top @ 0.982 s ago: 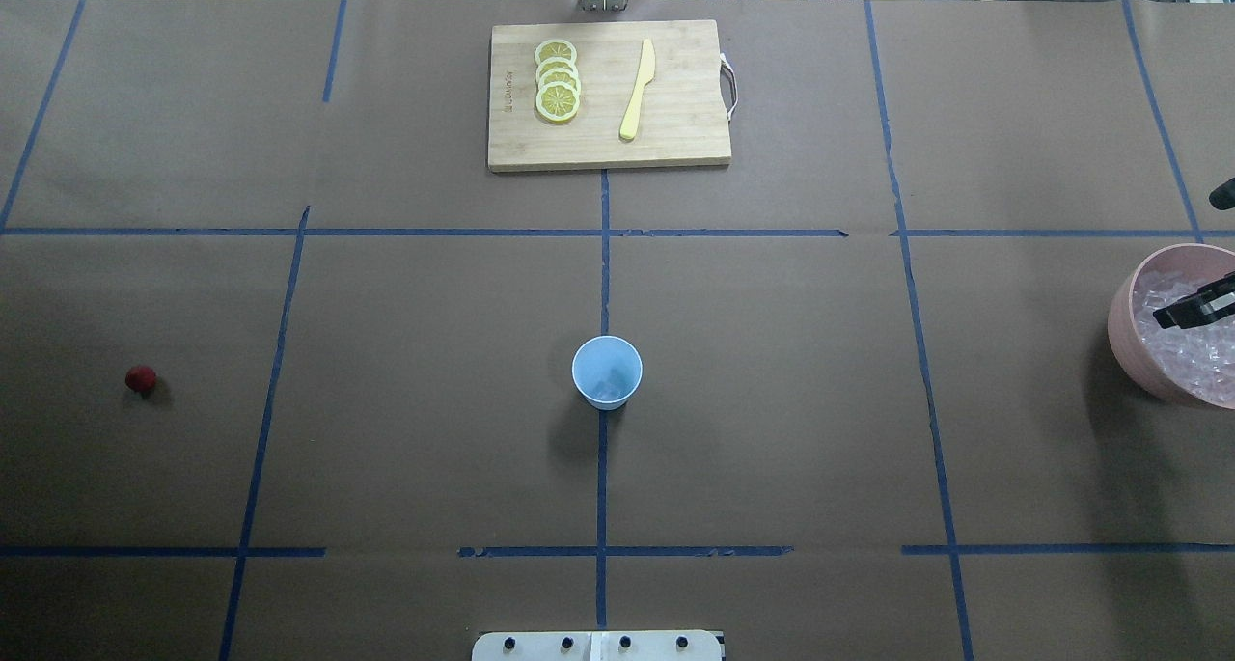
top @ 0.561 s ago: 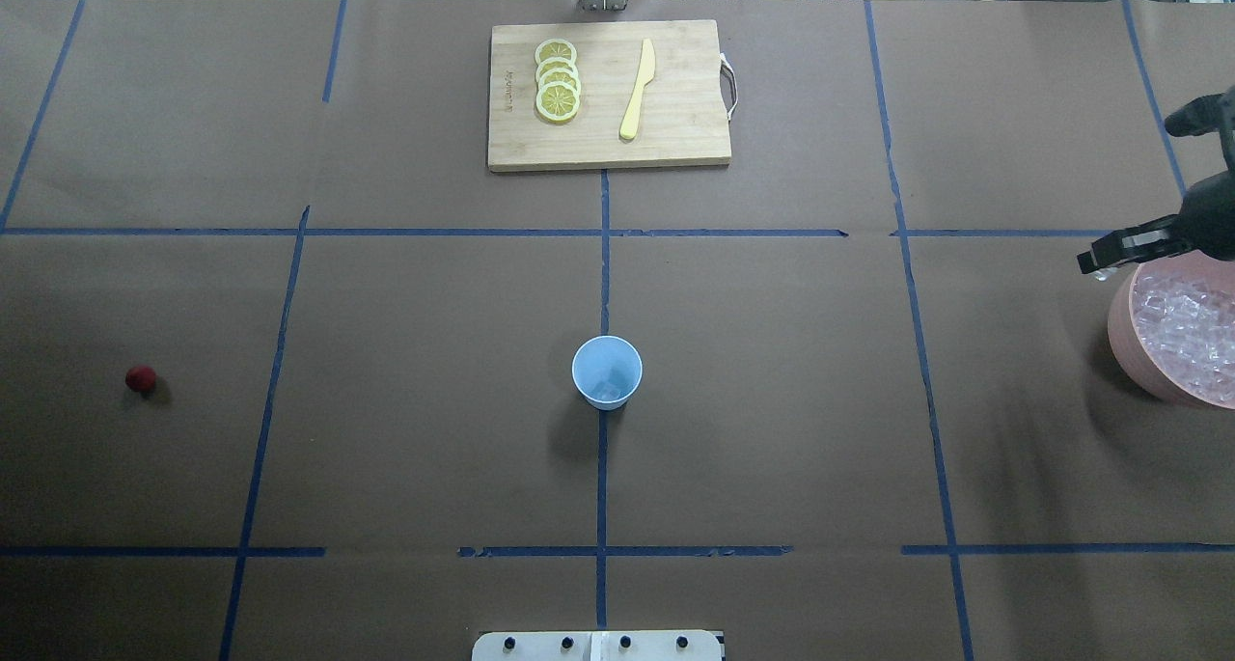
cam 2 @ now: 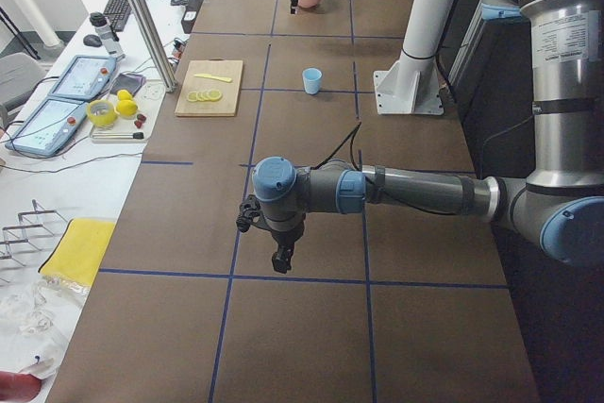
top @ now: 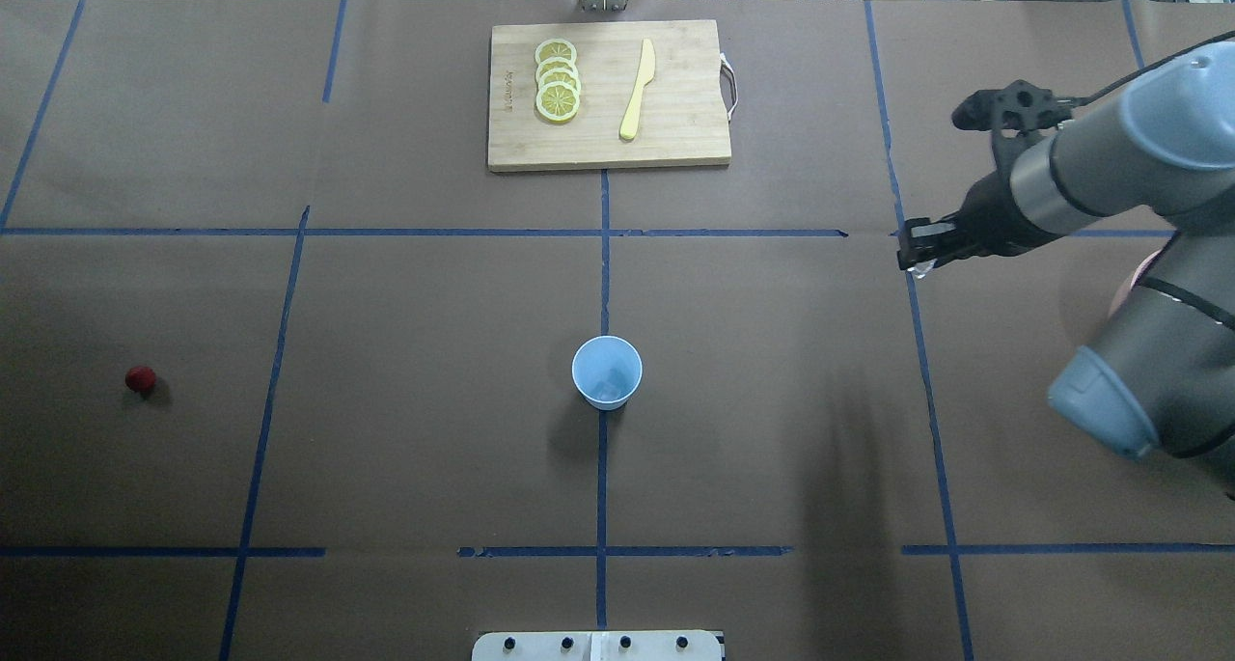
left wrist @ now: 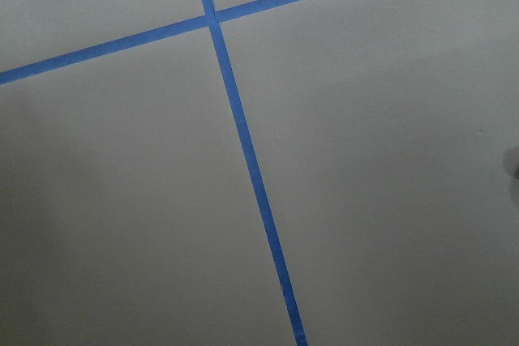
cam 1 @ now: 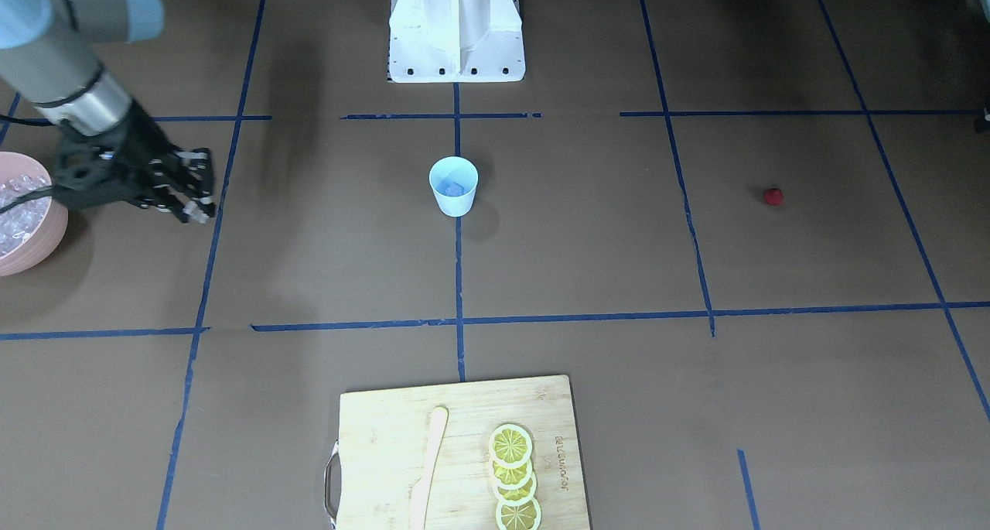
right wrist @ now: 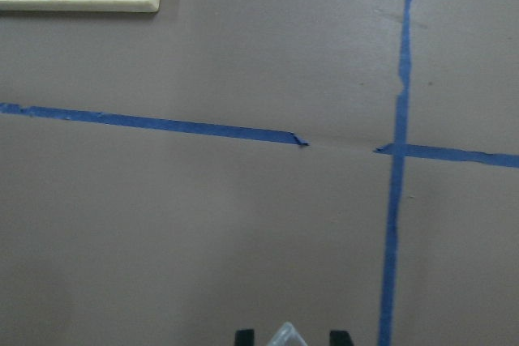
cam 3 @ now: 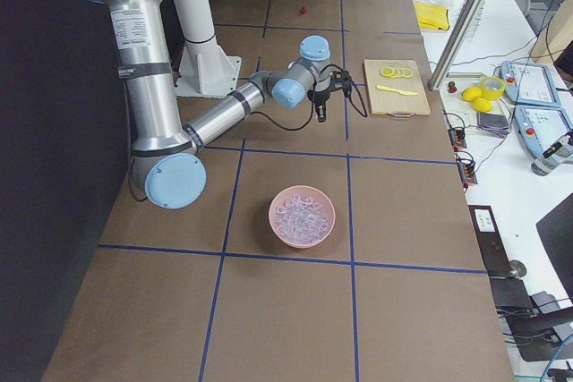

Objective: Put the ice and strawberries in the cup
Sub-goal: 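Lift the ice with the right gripper and carry it over the cup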

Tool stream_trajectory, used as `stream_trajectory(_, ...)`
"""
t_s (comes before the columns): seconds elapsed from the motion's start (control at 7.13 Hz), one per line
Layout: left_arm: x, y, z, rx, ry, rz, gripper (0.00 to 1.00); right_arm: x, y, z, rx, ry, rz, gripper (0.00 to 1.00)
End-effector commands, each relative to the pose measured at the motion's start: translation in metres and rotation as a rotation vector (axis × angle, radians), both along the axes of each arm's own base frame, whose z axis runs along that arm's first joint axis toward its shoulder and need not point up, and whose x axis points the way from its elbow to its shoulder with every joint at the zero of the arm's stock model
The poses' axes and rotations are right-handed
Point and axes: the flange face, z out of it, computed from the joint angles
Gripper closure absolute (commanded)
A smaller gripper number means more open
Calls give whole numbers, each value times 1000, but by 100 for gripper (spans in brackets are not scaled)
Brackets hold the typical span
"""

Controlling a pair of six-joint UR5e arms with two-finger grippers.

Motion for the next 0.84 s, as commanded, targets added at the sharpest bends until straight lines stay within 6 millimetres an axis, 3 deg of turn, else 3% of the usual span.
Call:
stream_trajectory(0.0,0,-1,-1,2,0,0,0,-94,29,-83,-47,61,21,99)
stream_trajectory(0.42,0,0,2,-4,0,0,0,-173,82,-170,-100,37,114,98)
stream_trajectory(0.56,0,0,3,-7,0,0,0,-206,84,-197,-141,48,138,98)
stream_trajectory(0.7,0,0,4,-10,-1,0,0,-234,87,-211,-150,58,147,98)
